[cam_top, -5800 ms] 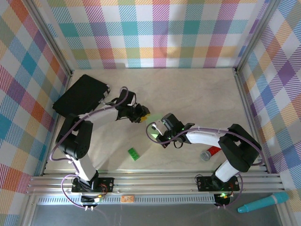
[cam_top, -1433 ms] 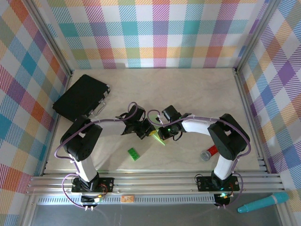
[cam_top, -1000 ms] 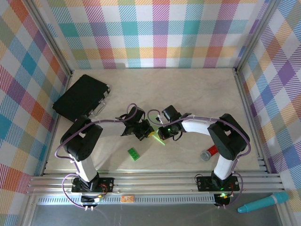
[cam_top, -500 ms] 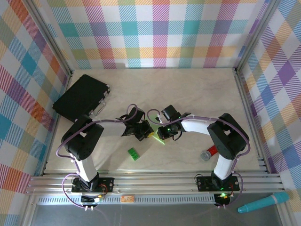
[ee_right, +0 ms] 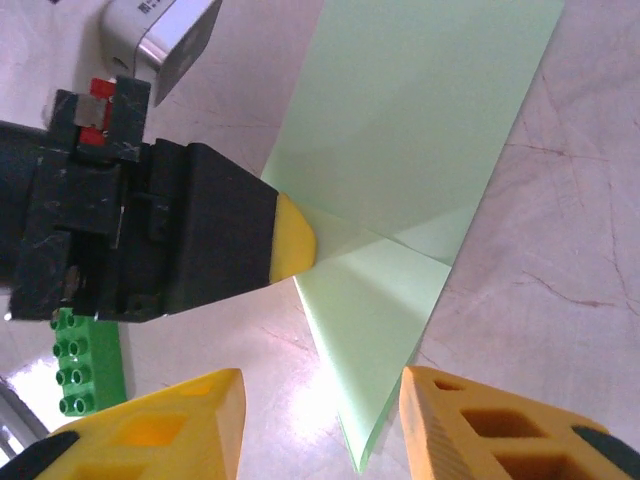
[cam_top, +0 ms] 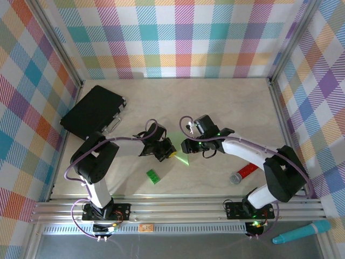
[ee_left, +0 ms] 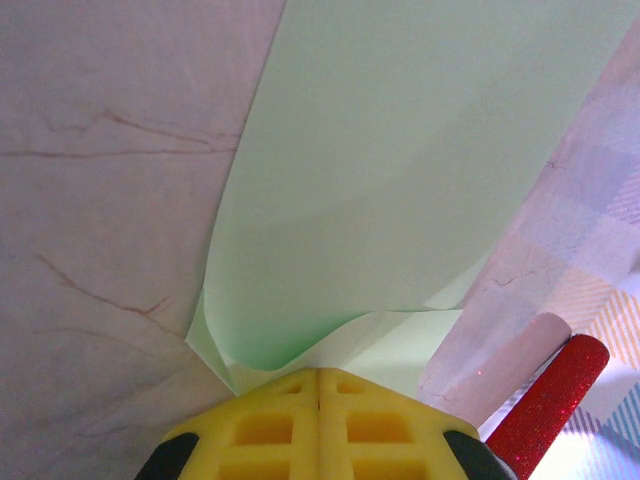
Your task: Fold a paper plane with a square sheet of paper (pick it up from the middle)
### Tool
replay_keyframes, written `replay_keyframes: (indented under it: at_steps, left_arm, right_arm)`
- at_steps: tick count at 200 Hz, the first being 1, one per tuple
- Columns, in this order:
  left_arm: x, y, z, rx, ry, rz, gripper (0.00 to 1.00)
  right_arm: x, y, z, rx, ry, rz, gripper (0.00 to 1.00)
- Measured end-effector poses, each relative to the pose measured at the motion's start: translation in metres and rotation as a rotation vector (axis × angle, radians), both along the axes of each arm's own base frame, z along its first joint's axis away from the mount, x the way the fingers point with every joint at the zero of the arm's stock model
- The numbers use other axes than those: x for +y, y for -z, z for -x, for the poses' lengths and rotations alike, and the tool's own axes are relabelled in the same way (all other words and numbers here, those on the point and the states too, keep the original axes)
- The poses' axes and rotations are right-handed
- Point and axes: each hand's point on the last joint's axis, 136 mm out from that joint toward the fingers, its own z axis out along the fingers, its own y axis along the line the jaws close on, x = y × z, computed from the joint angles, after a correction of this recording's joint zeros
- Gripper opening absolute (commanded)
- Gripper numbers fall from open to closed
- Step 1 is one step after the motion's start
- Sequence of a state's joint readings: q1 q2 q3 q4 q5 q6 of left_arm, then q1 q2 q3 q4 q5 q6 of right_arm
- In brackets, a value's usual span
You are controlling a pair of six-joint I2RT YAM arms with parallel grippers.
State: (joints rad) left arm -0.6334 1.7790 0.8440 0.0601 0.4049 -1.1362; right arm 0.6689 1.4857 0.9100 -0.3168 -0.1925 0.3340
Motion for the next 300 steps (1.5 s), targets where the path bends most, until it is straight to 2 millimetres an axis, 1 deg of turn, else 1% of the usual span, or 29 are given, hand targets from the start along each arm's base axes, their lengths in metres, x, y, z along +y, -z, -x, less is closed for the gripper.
replay_keyframes:
  at_steps: [14, 32, 49, 74, 118, 136, 178, 220, 253, 300]
  left_arm:
    - [0.0, 0.0, 0.0, 0.0, 0.0, -0.001, 0.0]
    - [0.0, 0.0, 0.0, -0.003, -0.001, 0.0, 0.0]
    - [0.0, 0.0, 0.0, -0.004, -0.001, 0.0, 0.0]
    - [0.0, 0.0, 0.0, -0.005, -0.001, 0.001, 0.0]
    - [0.0, 0.0, 0.0, -0.006, 0.001, 0.0, 0.0]
    - [0.0, 0.0, 0.0, -0.006, 0.001, 0.0, 0.0]
    - [0.0, 0.0, 0.0, -0.006, 0.001, 0.001, 0.0]
    - [0.0, 0.0, 0.0, -0.009, 0.002, 0.004, 0.0]
    - [0.0, 0.0, 0.0, -0.011, 0.004, 0.007, 0.0]
    - [0.0, 0.0, 0.0, -0.011, 0.004, 0.007, 0.0]
  right_arm:
    - [0.0, 0.003, 0.004, 0.021, -0.001, -0.006, 0.33]
    - [-0.001, 0.011, 0.013, 0.068, -0.001, -0.013, 0.26]
    - [0.002, 0.018, 0.018, 0.113, -0.011, -0.024, 0.16]
    - [0.009, 0.029, 0.024, 0.178, -0.026, -0.046, 0.09]
    - [0.016, 0.052, 0.034, 0.268, -0.053, -0.042, 0.07]
    - [0.018, 0.059, 0.034, 0.291, -0.057, -0.036, 0.06]
    - [0.029, 0.061, 0.025, 0.295, -0.066, -0.043, 0.06]
    - [0.034, 0.064, 0.02, 0.298, -0.066, -0.042, 0.07]
    - [0.034, 0.073, 0.02, 0.317, -0.07, -0.03, 0.07]
    - [0.034, 0.077, 0.023, 0.33, -0.078, -0.028, 0.08]
